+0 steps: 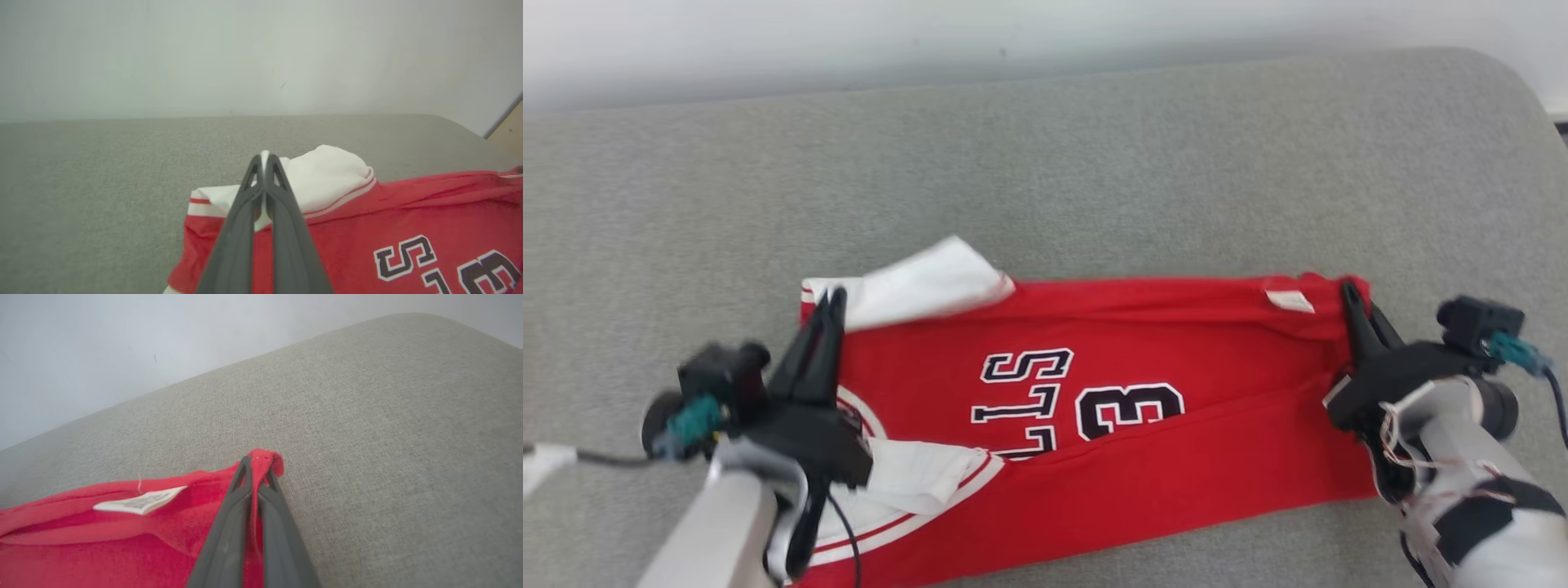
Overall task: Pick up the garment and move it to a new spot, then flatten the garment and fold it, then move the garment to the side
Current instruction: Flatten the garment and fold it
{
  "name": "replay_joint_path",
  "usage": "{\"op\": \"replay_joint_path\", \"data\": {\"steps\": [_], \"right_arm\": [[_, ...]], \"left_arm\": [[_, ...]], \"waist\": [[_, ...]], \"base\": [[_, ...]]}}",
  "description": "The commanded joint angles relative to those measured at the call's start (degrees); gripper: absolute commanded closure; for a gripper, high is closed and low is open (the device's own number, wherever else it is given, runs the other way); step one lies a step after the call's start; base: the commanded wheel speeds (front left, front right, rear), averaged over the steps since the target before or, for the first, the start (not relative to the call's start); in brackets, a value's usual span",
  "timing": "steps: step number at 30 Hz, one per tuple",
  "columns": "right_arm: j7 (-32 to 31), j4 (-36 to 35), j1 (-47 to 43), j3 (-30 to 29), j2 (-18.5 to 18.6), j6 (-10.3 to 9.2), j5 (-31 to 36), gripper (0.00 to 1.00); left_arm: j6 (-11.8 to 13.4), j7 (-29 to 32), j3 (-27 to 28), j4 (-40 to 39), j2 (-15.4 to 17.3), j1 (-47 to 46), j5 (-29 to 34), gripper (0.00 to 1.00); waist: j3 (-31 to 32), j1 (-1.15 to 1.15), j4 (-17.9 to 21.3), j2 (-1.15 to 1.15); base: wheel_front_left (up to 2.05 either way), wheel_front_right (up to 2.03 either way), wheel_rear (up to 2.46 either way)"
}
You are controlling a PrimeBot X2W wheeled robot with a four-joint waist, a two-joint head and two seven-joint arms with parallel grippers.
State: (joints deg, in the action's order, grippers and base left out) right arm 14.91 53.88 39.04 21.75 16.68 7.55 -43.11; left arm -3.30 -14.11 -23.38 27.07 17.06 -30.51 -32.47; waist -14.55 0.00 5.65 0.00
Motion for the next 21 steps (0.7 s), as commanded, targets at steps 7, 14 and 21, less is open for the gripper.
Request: {"op": "replay_joint_path", "data": {"steps": [7,14,21], "right_arm": [[0.25,-8.29,-8.18,-1.27,5.32,-0.14,-4.73,1.00],[0.27,-15.46,-14.90,-3.19,7.37,-0.14,-6.14,1.00],[-0.88,-17.12,-19.58,-2.84,8.16,-0.14,-7.83,1.00]], "left_arm": [[3.27,1.24,-1.14,-12.02,1.25,11.77,-0.87,1.00],[6.66,1.27,-0.64,-20.48,1.44,19.53,-1.80,1.00],[7.18,1.99,-2.42,-20.92,-0.01,23.86,-3.06,1.00]], "waist": [[3.72,0.00,-4.14,0.00],[4.97,0.00,-5.85,0.00],[5.82,0.00,-6.94,0.00]], "base": [[0.00,0.00,0.00],[0.00,0.00,0.00],[0.00,0.00,0.00]]}}
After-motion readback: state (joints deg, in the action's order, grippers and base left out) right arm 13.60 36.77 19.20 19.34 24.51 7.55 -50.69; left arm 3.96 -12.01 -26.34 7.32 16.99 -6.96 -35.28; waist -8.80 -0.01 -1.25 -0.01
